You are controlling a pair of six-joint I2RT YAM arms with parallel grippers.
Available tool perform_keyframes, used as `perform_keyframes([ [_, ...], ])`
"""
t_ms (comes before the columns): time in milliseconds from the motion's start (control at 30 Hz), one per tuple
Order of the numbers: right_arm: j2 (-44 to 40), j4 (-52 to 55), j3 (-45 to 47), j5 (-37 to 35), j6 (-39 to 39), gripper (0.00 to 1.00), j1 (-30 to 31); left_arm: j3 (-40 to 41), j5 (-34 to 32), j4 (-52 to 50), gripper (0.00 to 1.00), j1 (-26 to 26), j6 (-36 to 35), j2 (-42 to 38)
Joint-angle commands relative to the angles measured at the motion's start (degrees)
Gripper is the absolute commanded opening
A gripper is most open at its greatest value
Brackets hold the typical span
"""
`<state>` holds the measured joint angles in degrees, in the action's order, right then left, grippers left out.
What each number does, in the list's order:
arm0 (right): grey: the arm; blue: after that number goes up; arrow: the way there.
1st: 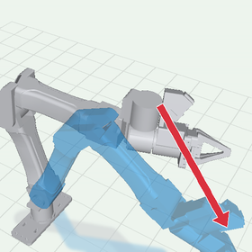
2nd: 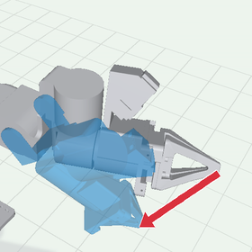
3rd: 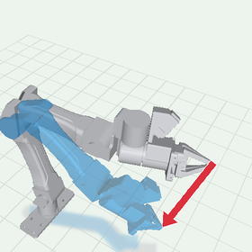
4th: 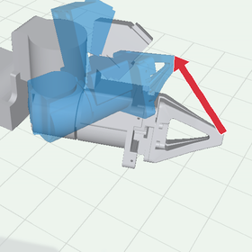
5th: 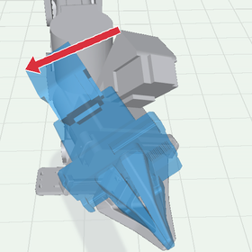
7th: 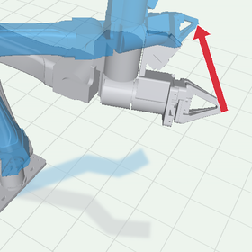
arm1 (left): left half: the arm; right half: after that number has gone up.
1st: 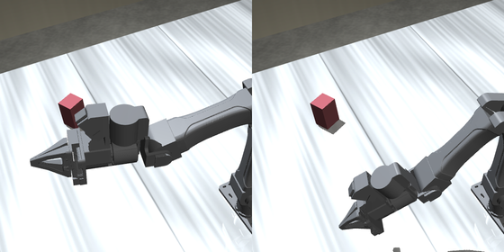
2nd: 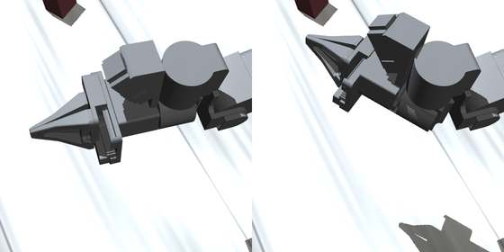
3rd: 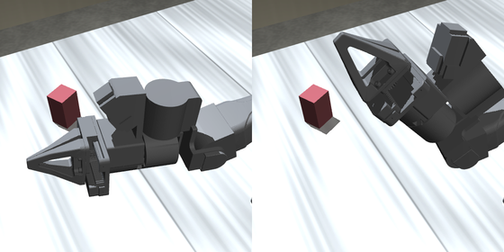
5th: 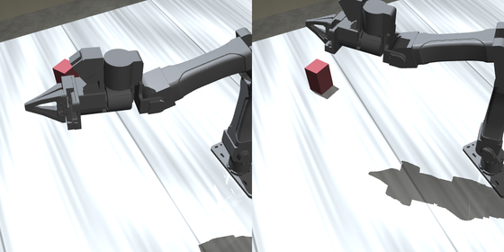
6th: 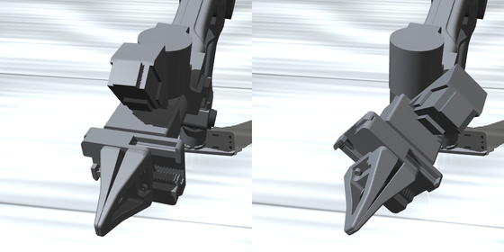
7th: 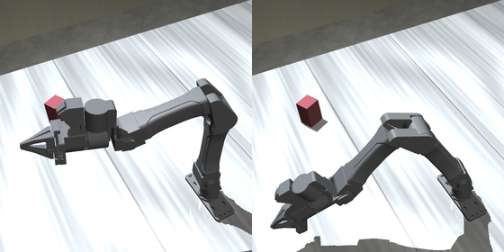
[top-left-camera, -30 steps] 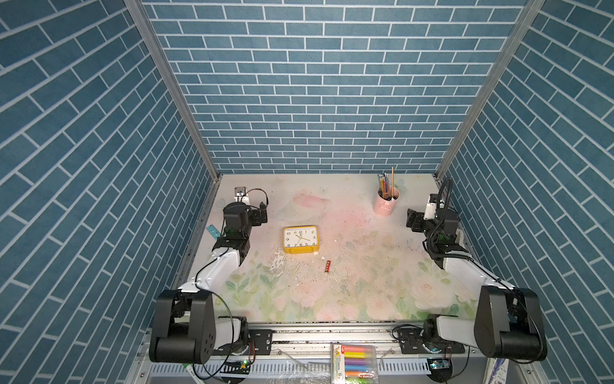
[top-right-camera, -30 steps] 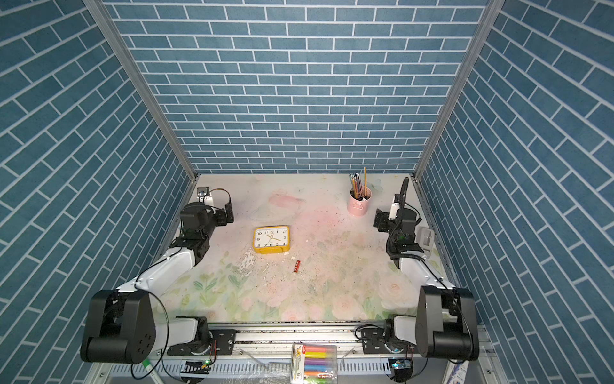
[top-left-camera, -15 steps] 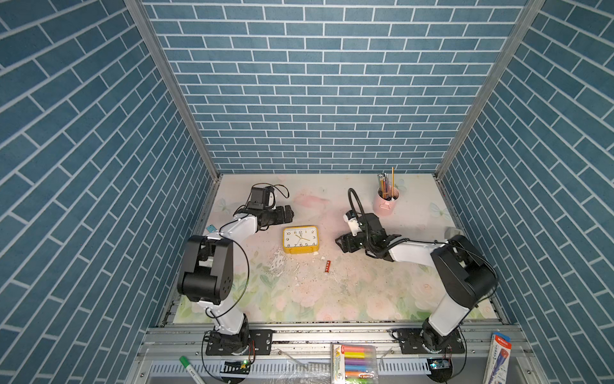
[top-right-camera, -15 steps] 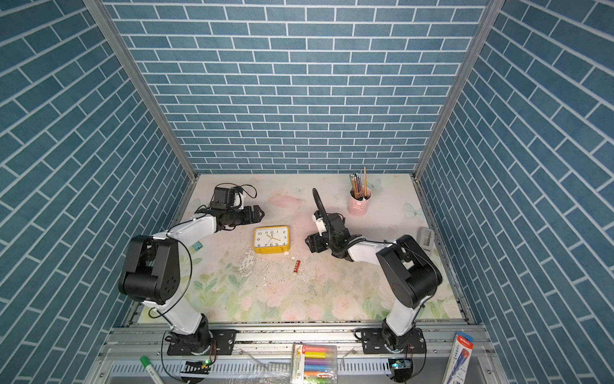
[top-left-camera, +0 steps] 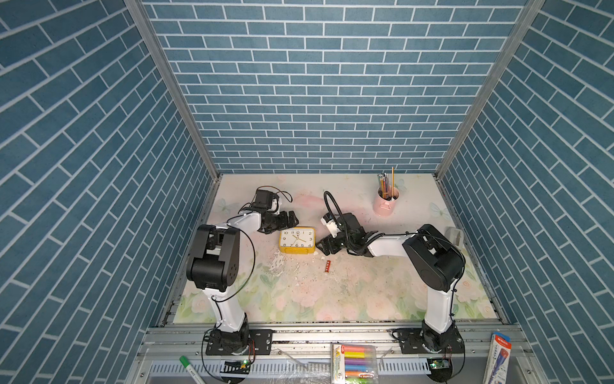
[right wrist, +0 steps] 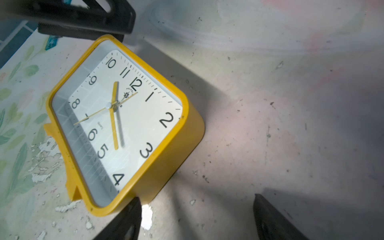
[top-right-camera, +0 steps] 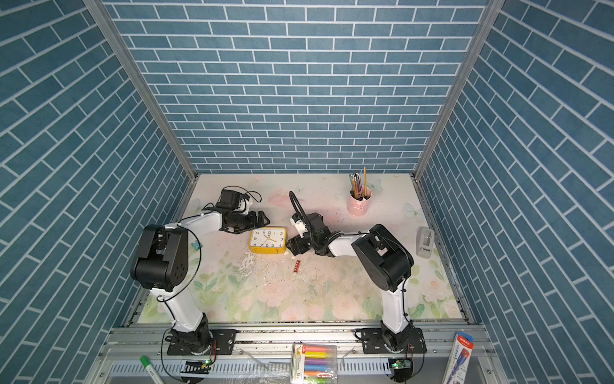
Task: Insert the battery into the alarm
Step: Adjust the alarm at the center of the board.
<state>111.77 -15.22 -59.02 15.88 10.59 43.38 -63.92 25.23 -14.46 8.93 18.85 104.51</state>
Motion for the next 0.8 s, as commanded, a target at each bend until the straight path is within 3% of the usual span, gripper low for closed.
perform_keyframes([
  [0,0.2,-0.2,-0.5,1.8,-4.2,0.85,0.4,2.4,0.7,0.9,0.99,0.2,2.4,-2.2],
  [200,-3.9,-3.1,4.8,2.0,-8.6,0.88,0.4,5.1,0.7,1.8,0.99,0.3,3.3,-4.9],
  [400,-2.9,0.0,3.6,3.4,-13.4,0.89,2.3,5.6,1.0,2.7,0.99,0.8,4.2,-5.0],
  [500,-0.9,0.1,1.0,1.2,-12.9,0.99,3.3,5.5,1.0,2.7,0.99,1.4,4.4,-4.8],
  [767,2.8,-1.8,-2.4,-4.0,-7.3,0.99,3.5,8.4,2.5,5.6,0.99,3.9,7.8,-6.1],
])
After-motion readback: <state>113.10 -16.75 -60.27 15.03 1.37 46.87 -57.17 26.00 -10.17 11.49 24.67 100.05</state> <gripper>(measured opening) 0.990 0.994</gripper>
